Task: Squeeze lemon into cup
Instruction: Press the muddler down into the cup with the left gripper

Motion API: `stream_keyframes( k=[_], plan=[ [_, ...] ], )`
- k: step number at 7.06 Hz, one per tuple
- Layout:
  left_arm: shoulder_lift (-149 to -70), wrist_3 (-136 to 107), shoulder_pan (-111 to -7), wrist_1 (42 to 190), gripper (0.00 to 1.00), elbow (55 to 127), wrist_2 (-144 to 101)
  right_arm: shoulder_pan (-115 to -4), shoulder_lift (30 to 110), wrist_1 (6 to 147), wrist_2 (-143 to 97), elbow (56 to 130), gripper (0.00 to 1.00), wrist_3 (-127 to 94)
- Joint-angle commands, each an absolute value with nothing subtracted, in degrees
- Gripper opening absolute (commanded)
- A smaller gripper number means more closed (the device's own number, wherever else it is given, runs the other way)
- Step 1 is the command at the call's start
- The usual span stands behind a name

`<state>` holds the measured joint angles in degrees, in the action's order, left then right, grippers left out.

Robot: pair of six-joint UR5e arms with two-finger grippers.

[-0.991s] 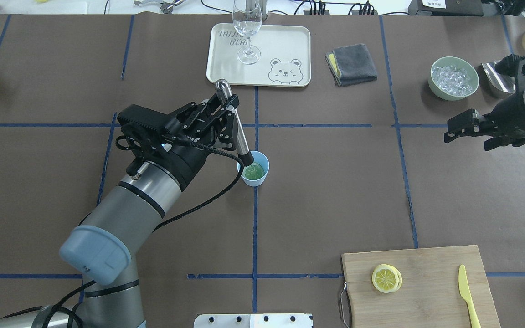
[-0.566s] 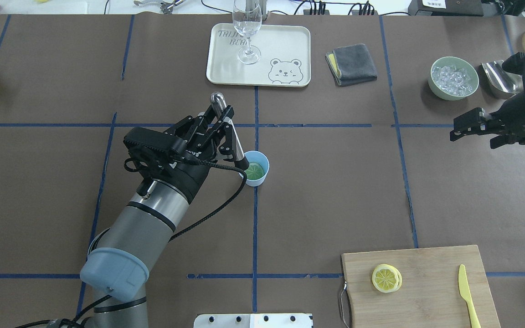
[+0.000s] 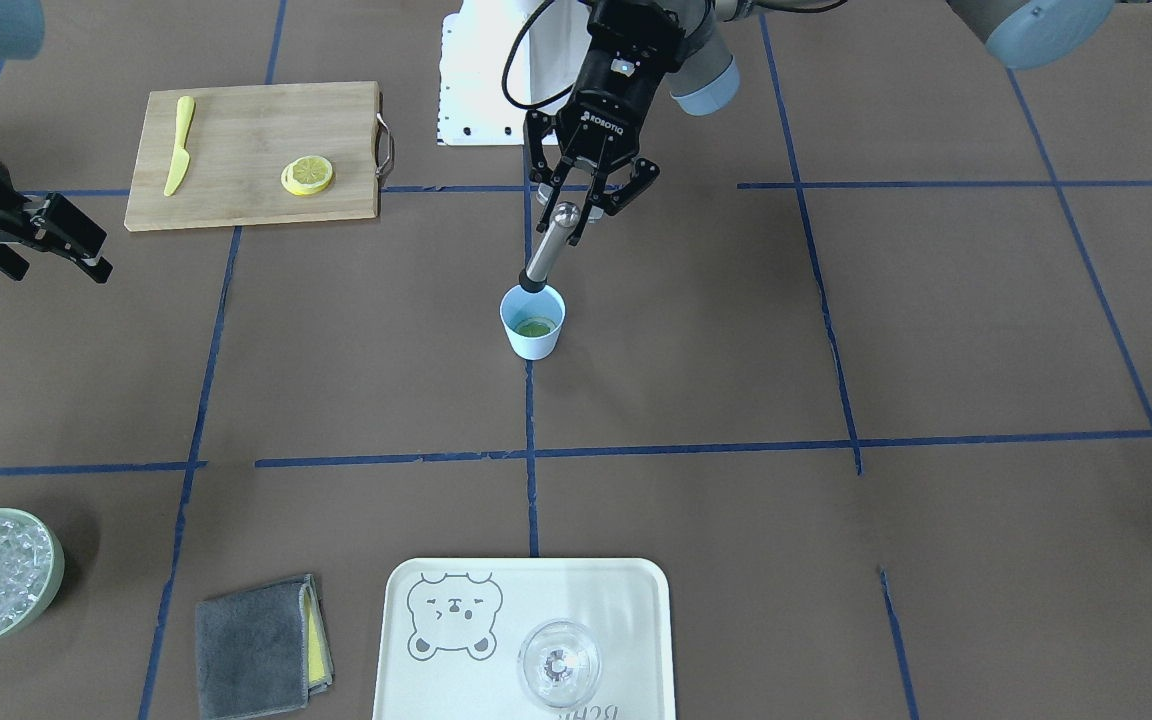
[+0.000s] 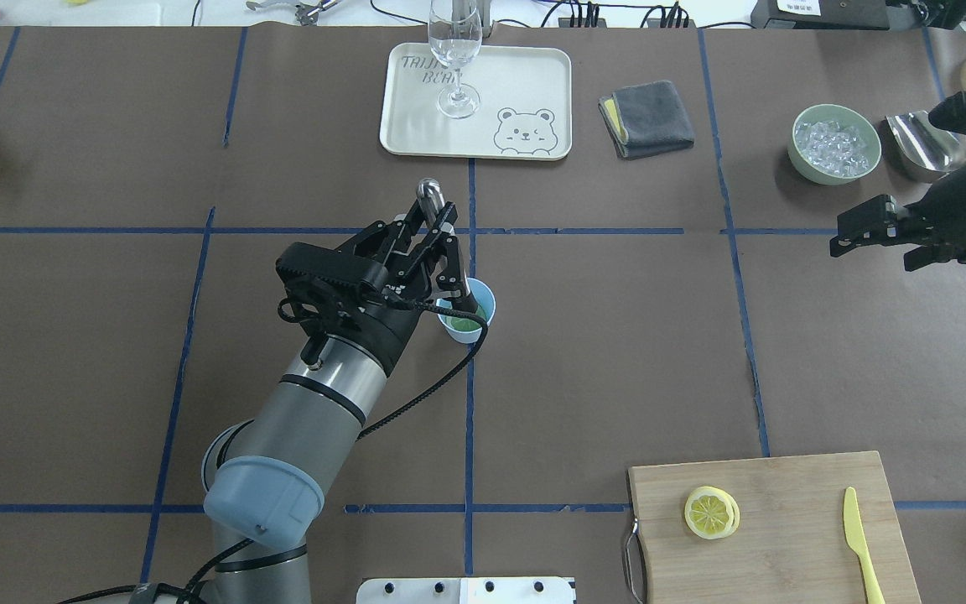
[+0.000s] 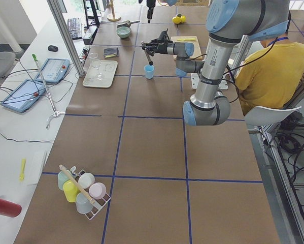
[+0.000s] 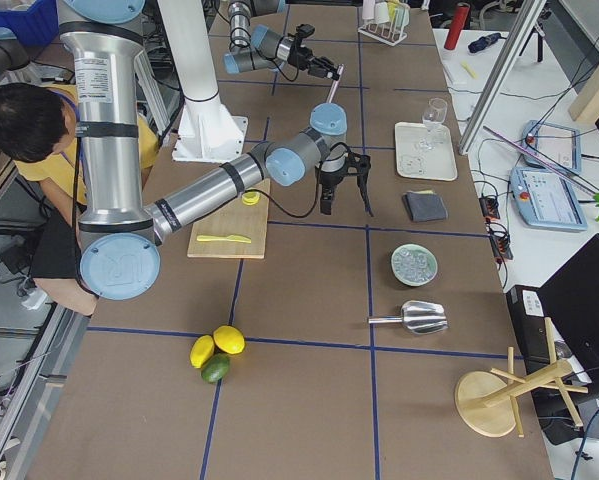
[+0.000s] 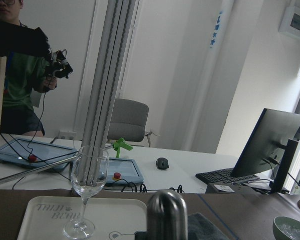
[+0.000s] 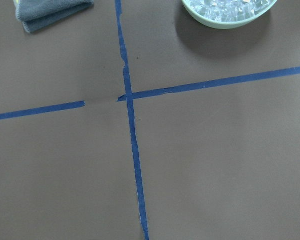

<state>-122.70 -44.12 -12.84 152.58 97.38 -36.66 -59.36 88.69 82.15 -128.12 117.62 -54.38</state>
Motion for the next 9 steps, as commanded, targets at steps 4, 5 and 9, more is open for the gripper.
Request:
stream_keyframes(
  k=[4,5,9],
  plan=[
    [-124.36,-41.31,-12.83,152.40,0.00,93.34,-36.56,-59.33,88.86,82.18,-128.14,117.86,1.00,-54.40],
    [-124.54,-41.31,-12.83,152.49,0.00,91.95,-36.30,-59.33,88.86,82.18,-128.14,117.86,1.00,-54.40],
    [-126.65,-41.57,-12.66,152.75,0.00,88.34,-34.37,-59.33,88.86,82.18,-128.23,117.69,1.00,-54.40]
  ],
)
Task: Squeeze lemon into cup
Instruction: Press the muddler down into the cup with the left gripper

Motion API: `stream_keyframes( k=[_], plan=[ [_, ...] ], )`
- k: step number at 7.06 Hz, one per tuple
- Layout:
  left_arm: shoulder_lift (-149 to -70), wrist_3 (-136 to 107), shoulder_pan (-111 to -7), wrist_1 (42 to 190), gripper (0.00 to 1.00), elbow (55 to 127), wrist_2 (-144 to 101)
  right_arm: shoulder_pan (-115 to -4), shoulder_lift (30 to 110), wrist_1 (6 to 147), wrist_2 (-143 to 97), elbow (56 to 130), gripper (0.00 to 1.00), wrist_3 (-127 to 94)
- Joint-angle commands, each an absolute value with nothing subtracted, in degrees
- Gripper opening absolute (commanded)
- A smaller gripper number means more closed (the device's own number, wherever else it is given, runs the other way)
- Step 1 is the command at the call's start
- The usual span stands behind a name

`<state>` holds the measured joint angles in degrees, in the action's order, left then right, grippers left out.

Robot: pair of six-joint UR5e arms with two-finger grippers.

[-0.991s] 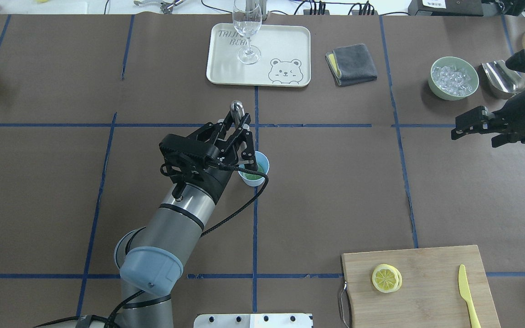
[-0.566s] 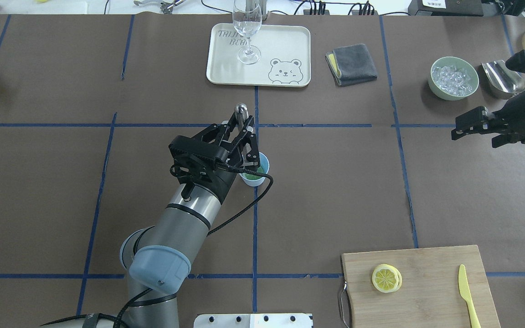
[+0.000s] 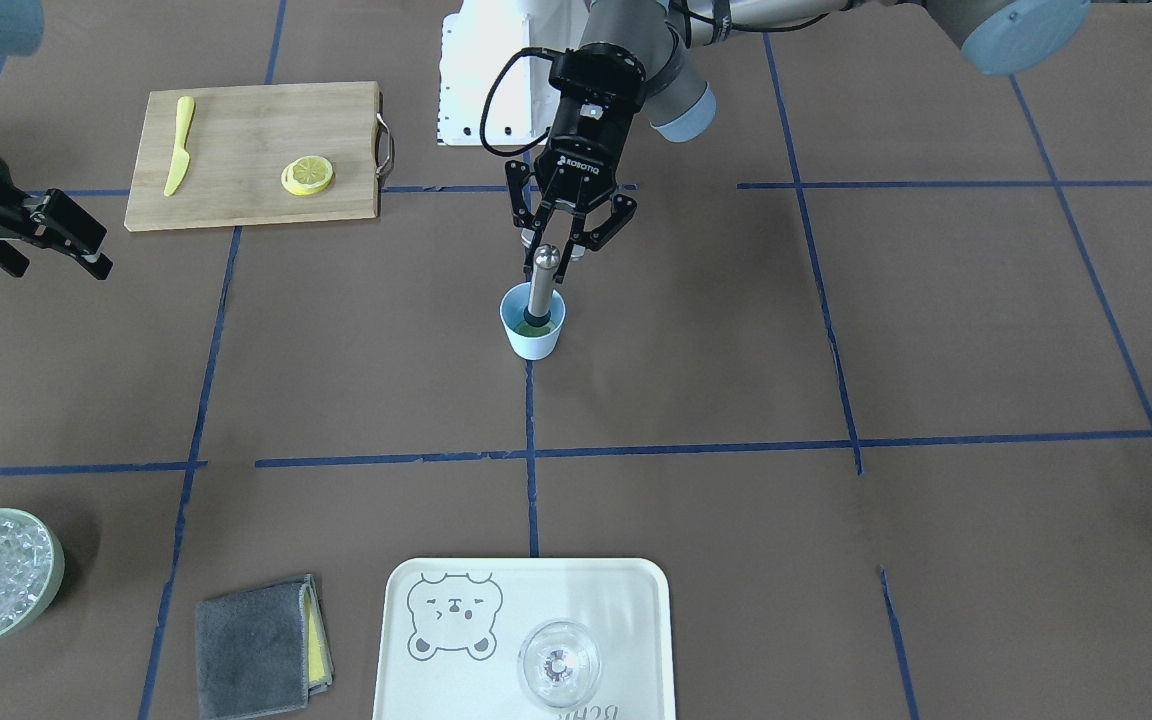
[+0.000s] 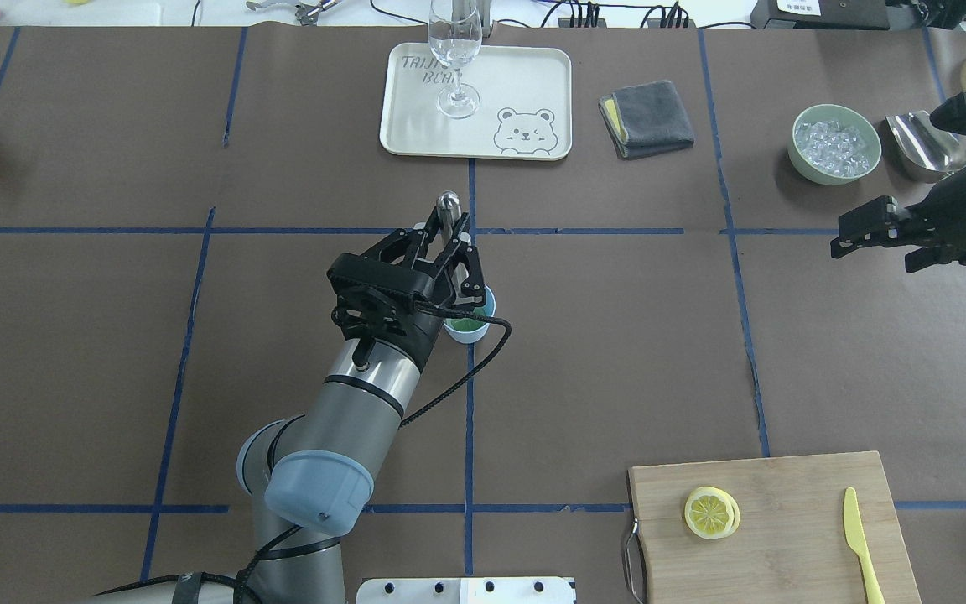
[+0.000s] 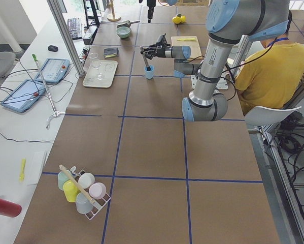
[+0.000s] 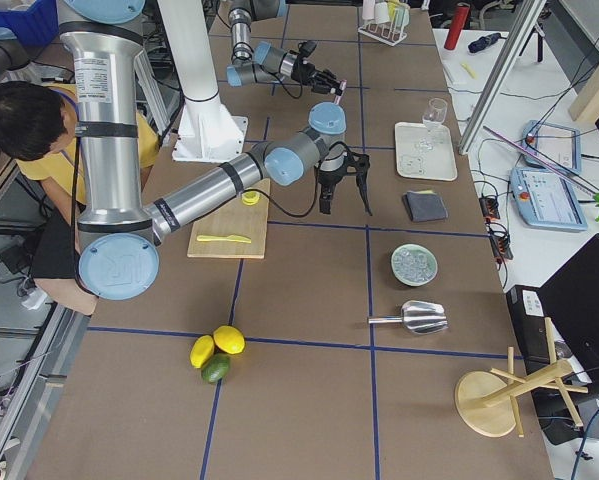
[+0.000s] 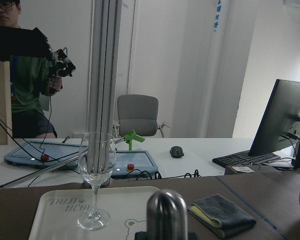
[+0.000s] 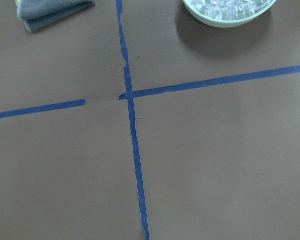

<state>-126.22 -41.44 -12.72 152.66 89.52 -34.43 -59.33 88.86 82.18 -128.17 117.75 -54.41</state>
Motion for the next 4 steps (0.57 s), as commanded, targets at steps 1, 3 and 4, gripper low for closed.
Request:
stream_keyframes(
  k=[1,3,4],
  plan=[
    [-126.74,-41.66,-12.40,153.36,0.00,87.37,-34.37,-59.24,88.86,82.26,-128.23,117.69,1.00,-54.40],
    [-126.65,-41.84,-11.43,153.54,0.00,86.22,-34.37,-59.24,88.77,82.27,-128.41,117.51,1.00,-54.40],
    [-126.74,-41.92,-11.34,153.46,0.00,85.70,-34.37,-59.24,88.77,82.27,-128.41,117.51,1.00,-54.40]
  ],
)
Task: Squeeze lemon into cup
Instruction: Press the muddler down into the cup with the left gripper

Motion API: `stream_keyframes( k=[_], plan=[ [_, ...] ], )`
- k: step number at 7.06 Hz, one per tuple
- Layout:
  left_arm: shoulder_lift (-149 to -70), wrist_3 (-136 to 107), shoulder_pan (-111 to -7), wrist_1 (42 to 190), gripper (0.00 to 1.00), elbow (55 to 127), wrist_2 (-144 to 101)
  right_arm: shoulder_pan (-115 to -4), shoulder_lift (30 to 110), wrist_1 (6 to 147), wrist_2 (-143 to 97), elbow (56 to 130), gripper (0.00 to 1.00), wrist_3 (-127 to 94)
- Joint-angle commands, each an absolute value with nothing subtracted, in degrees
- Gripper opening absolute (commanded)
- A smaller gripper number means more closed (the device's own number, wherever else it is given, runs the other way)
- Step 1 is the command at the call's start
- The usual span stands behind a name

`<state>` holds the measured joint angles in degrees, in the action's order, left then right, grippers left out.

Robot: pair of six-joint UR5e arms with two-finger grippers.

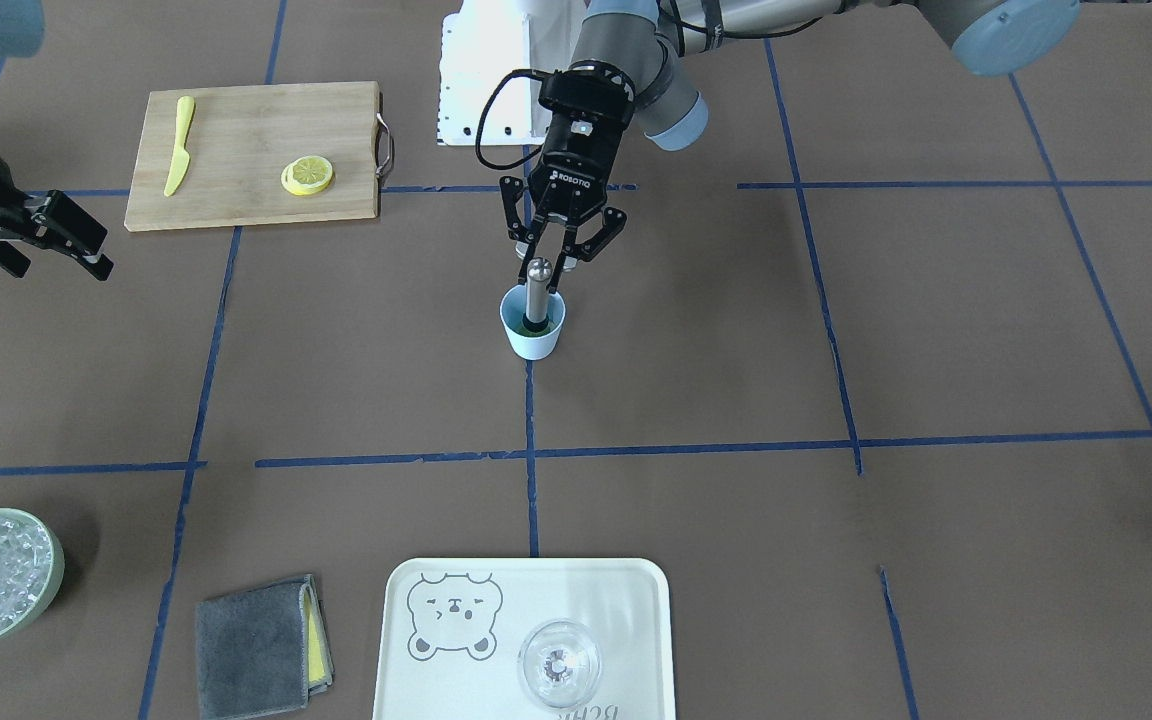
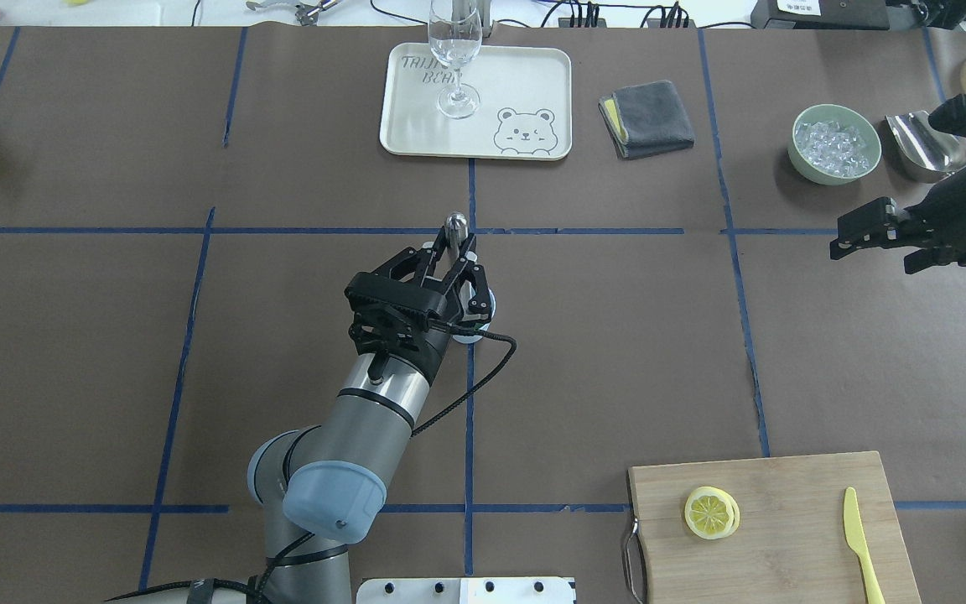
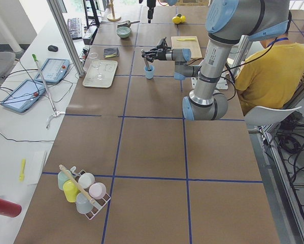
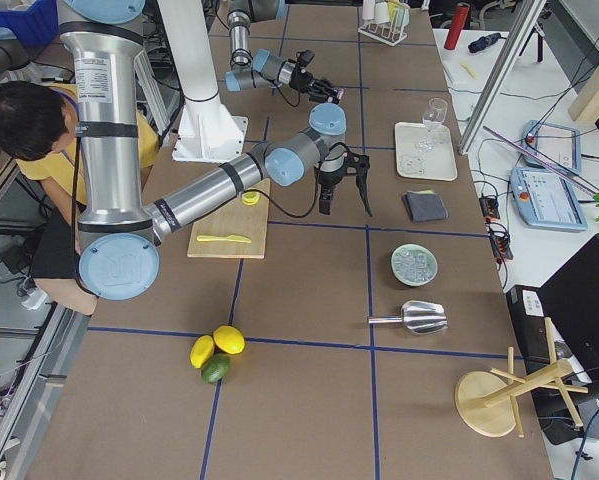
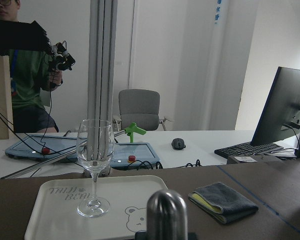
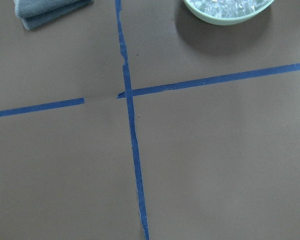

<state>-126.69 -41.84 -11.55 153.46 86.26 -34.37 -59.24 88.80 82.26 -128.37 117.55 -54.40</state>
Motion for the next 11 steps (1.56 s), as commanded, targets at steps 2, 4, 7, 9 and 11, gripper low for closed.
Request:
stream_keyframes(
  k=[2,4,7,9,11],
  plan=[
    [-126.83,-41.92,-10.81,153.46,0.00,85.52,-34.37,-59.24,88.77,82.27,-128.41,117.51,1.00,-54.40],
    [-126.74,-41.92,-10.72,153.46,0.00,85.69,-34.37,-59.33,88.77,82.27,-128.41,117.60,1.00,-54.40],
    [-126.91,-40.62,-10.81,153.28,0.00,89.35,-34.37,-59.33,88.68,82.27,-128.50,117.77,1.00,-54.40],
    [-127.87,-34.64,-10.90,152.76,0.00,100.33,-34.98,-59.33,88.51,82.27,-128.58,117.69,1.00,-54.40],
    [-126.39,-32.88,-10.72,146.98,0.00,102.64,-34.81,-59.24,88.33,82.27,-128.50,117.51,1.00,-54.40]
  ],
)
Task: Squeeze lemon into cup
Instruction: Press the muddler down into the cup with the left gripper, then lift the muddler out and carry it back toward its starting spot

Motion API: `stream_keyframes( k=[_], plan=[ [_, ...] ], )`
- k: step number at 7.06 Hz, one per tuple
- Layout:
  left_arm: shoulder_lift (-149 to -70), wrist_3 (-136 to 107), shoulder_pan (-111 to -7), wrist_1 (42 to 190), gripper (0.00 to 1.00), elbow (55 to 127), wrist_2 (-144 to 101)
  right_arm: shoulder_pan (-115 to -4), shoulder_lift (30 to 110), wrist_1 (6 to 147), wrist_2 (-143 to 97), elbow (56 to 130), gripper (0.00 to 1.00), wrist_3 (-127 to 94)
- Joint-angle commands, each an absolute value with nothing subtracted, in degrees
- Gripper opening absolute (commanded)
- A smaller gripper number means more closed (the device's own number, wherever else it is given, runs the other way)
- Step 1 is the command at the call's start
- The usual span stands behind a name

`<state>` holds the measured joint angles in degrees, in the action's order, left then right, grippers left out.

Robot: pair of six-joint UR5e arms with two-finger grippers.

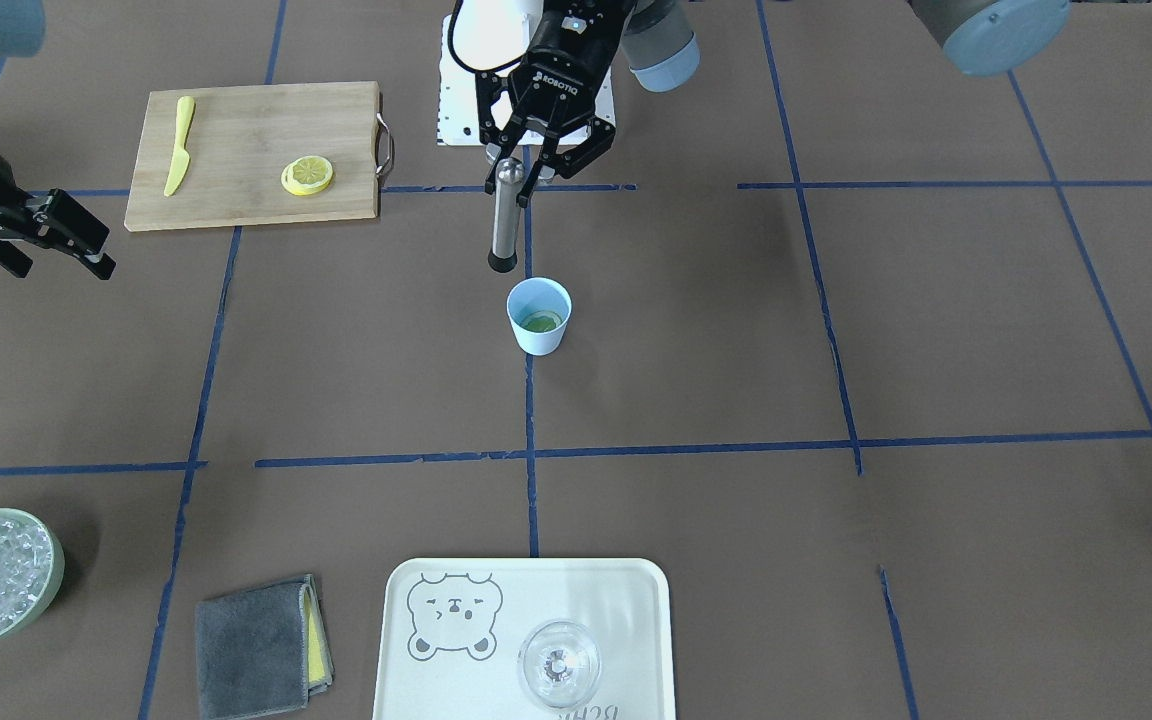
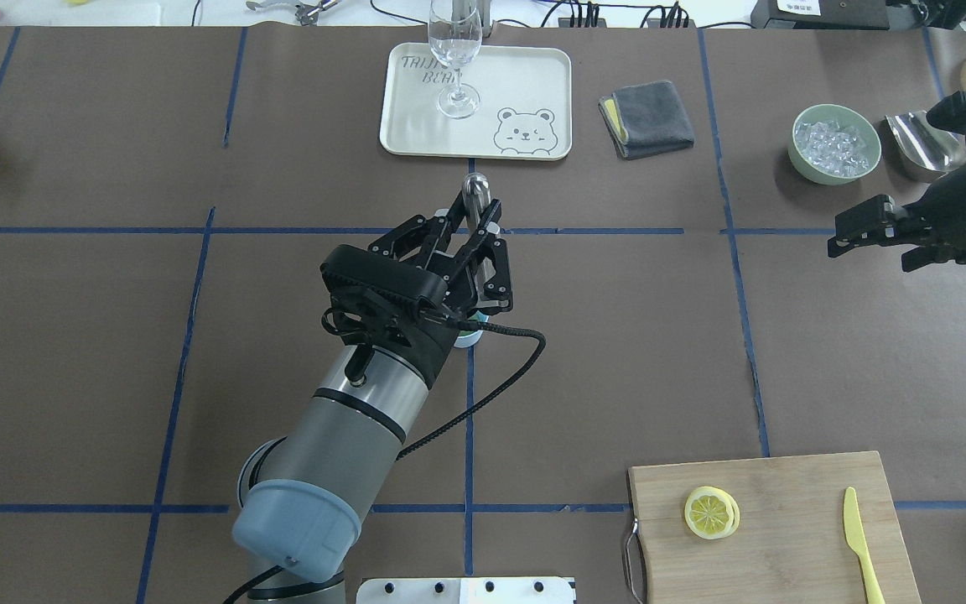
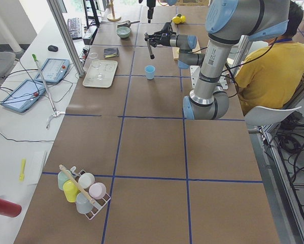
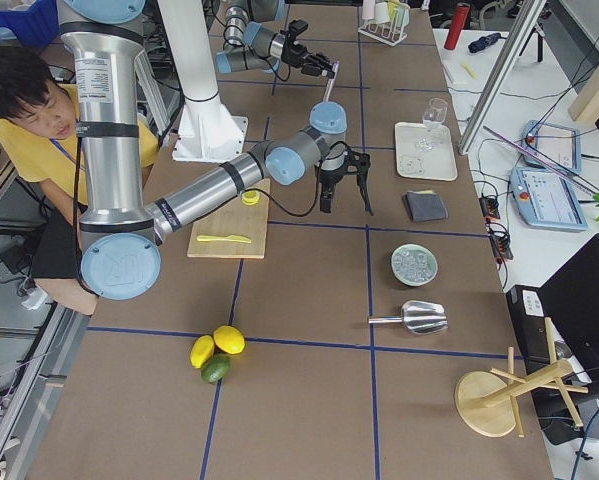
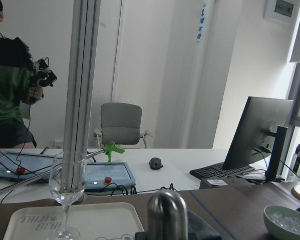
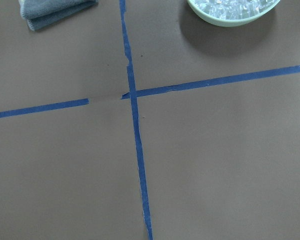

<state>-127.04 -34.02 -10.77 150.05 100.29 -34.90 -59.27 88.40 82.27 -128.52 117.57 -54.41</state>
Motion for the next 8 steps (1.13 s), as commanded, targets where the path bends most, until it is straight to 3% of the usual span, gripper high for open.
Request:
stream_keyframes(
  k=[1,4,7,8],
  plan=[
    [-125.86,-32.78,-11.33,146.78,0.00,106.40,-35.24,-59.24,88.33,82.27,-128.41,117.42,1.00,-54.49],
    [-118.33,-35.84,-14.93,146.87,0.00,108.28,-47.09,-59.24,88.33,82.18,-127.97,116.55,1.00,-54.40],
    [-104.48,-41.31,-23.09,144.85,0.00,108.28,-61.93,-59.15,88.24,82.18,-127.97,116.45,1.00,-54.40],
    [-99.72,-41.92,-30.60,144.84,0.00,108.28,-74.49,-59.15,88.24,82.18,-127.88,116.37,1.00,-54.40]
  ],
)
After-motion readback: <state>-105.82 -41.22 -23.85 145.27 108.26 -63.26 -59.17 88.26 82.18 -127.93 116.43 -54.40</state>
